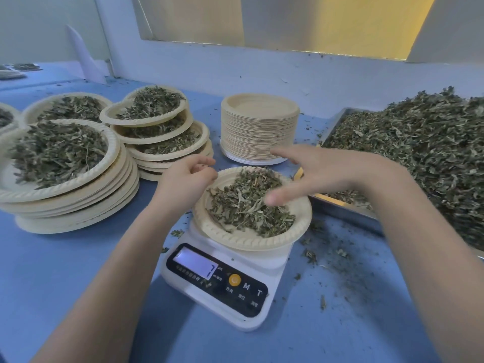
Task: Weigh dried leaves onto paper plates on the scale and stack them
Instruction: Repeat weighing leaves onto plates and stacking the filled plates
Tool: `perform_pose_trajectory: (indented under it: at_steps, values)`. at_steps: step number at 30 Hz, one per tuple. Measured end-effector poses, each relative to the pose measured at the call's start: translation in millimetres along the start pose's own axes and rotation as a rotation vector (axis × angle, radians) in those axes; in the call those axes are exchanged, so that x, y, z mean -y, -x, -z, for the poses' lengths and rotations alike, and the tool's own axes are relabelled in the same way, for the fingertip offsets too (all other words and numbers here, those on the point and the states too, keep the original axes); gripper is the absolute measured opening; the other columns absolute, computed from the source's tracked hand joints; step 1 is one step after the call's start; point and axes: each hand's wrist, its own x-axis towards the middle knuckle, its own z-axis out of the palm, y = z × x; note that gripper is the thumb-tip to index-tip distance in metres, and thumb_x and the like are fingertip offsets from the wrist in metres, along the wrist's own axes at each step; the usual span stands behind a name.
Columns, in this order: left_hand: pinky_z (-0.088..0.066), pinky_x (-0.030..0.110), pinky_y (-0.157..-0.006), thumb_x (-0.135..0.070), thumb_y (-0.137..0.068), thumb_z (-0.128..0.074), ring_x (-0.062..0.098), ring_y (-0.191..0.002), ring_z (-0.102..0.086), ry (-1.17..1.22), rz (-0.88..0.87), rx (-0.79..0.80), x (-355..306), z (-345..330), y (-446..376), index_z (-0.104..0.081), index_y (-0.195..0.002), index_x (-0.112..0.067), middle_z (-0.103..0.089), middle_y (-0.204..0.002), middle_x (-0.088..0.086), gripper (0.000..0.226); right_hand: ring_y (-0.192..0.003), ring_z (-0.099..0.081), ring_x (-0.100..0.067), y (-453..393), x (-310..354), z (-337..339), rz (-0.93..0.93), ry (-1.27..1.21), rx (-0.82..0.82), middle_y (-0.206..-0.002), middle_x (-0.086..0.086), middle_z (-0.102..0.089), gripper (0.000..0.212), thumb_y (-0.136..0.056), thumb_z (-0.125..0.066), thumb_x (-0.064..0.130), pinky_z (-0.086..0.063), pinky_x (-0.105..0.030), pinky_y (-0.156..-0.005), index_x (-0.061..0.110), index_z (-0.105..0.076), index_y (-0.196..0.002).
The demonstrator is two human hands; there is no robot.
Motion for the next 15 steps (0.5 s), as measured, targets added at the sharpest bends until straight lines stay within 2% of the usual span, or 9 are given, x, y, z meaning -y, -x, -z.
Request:
perform_pose_trajectory:
  at_steps: [2,4,7,9,10,12,13,15]
  values:
    - [-0.044,0.03,-0.088,-0.024,-0.09,-0.056,0.014,-0.099,-0.058,-0.029,0.053,0.085,1.6,-2.2,-1.0,-0.06,-0.12,-0.025,-0.065,-0.101,-0.002,0.03,-0.142,-0.01,-0.002,7.9,-7.7,3.9,-0.031,-0.002,0.199,-0.155,0.023,-0.003,0.145,-0.029,-0.073,0.082,-0.014,-0.028,-0.114,0.044,0.001,-0.148]
    - [-0.041,0.032,-0.091,-0.026,-0.092,-0.053,0.014,-0.101,-0.055,-0.065,0.066,0.131,-0.8,-5.2,1.1,-0.059,-0.118,-0.024,-0.063,-0.101,-0.005,0.027,-0.141,-0.007,0.001,9.8,-13.5,1.6,-0.011,-0.006,0.274,-0.154,0.025,-0.003,0.149,-0.027,-0.082,0.071,-0.013,-0.027,-0.113,0.048,0.004,-0.146]
    - [-0.044,0.035,-0.082,-0.02,-0.093,-0.048,0.018,-0.084,-0.055,-0.112,0.041,0.139,-4.6,-9.2,5.3,-0.059,-0.098,-0.026,-0.062,-0.096,0.001,0.014,-0.141,-0.012,-0.003,7.4,-17.8,-4.5,0.005,0.022,0.22,-0.154,0.019,-0.012,0.144,-0.031,-0.083,0.061,-0.018,-0.031,-0.115,0.047,0.001,-0.147]
    - [-0.051,0.041,-0.084,-0.012,-0.092,-0.045,0.023,-0.086,-0.061,-0.096,0.072,0.125,-4.9,-9.3,7.9,-0.058,-0.105,-0.026,-0.066,-0.099,0.005,0.024,-0.132,-0.029,0.0,7.4,-20.5,-5.2,0.033,-0.023,0.162,-0.148,0.02,-0.028,0.138,-0.036,-0.086,0.055,-0.028,-0.019,-0.103,0.045,-0.005,-0.147]
    - [-0.052,0.046,-0.087,-0.007,-0.092,-0.043,0.027,-0.091,-0.063,-0.066,0.089,0.111,-5.5,-8.3,9.8,-0.059,-0.108,-0.026,-0.066,-0.102,0.007,0.029,-0.126,-0.035,0.002,7.6,-22.1,-5.0,0.05,-0.056,0.13,-0.142,0.023,-0.034,0.135,-0.039,-0.088,0.051,-0.03,-0.015,-0.095,0.044,-0.008,-0.147]
    - [-0.051,0.051,-0.089,0.001,-0.09,-0.039,0.031,-0.095,-0.063,0.013,0.118,0.073,-7.1,-3.2,13.1,-0.06,-0.114,-0.022,-0.065,-0.106,0.008,0.039,-0.119,-0.042,0.006,6.9,-23.3,-5.1,0.091,-0.137,0.065,-0.132,0.027,-0.041,0.128,-0.044,-0.091,0.042,-0.03,-0.012,-0.091,0.041,-0.014,-0.147]
    - [-0.052,0.051,-0.088,0.004,-0.09,-0.038,0.032,-0.093,-0.064,0.052,0.122,0.05,-9.1,1.8,14.1,-0.061,-0.114,-0.02,-0.065,-0.104,0.008,0.041,-0.114,-0.045,0.012,5.0,-23.0,-4.9,0.125,-0.201,0.036,-0.127,0.029,-0.044,0.124,-0.046,-0.092,0.035,-0.032,-0.008,-0.089,0.042,-0.017,-0.146]
    - [-0.052,0.048,-0.085,0.008,-0.089,-0.036,0.035,-0.082,-0.064,0.119,0.119,-0.006,-16.2,17.6,17.9,-0.064,-0.1,-0.019,-0.067,-0.092,0.007,0.041,-0.099,-0.052,0.022,0.6,-17.3,-4.3,0.193,-0.33,-0.006,-0.117,0.034,-0.047,0.118,-0.05,-0.092,0.024,-0.038,0.002,-0.077,0.045,-0.021,-0.141]
